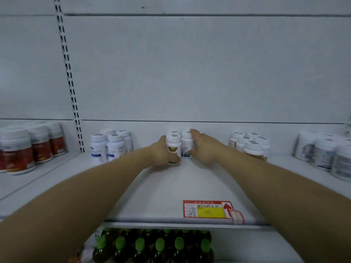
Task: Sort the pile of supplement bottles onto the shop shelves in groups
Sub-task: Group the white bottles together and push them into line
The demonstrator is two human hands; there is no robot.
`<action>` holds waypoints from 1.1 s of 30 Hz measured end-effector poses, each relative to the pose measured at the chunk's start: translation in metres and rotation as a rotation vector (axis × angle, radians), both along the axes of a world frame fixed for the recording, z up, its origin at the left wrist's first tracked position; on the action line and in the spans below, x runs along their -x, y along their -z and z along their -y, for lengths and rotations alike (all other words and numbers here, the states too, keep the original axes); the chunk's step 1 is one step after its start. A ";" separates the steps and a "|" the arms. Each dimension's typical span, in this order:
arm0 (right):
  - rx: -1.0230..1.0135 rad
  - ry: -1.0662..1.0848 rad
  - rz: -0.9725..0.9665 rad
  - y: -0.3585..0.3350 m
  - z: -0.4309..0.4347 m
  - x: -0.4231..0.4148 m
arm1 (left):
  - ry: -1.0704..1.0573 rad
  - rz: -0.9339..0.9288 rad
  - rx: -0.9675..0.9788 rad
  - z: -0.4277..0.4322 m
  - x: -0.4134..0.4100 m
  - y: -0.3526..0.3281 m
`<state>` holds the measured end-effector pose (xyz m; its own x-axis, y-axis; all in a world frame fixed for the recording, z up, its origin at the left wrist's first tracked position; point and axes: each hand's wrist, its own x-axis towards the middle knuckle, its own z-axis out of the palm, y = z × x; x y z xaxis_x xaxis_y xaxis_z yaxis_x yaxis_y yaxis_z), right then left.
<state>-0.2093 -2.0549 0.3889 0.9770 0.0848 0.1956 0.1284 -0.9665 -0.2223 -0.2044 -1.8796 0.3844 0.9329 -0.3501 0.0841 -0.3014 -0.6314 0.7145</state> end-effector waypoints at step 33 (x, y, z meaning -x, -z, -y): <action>0.115 -0.034 0.129 -0.060 0.001 0.001 | -0.098 0.115 -0.381 -0.015 0.013 -0.033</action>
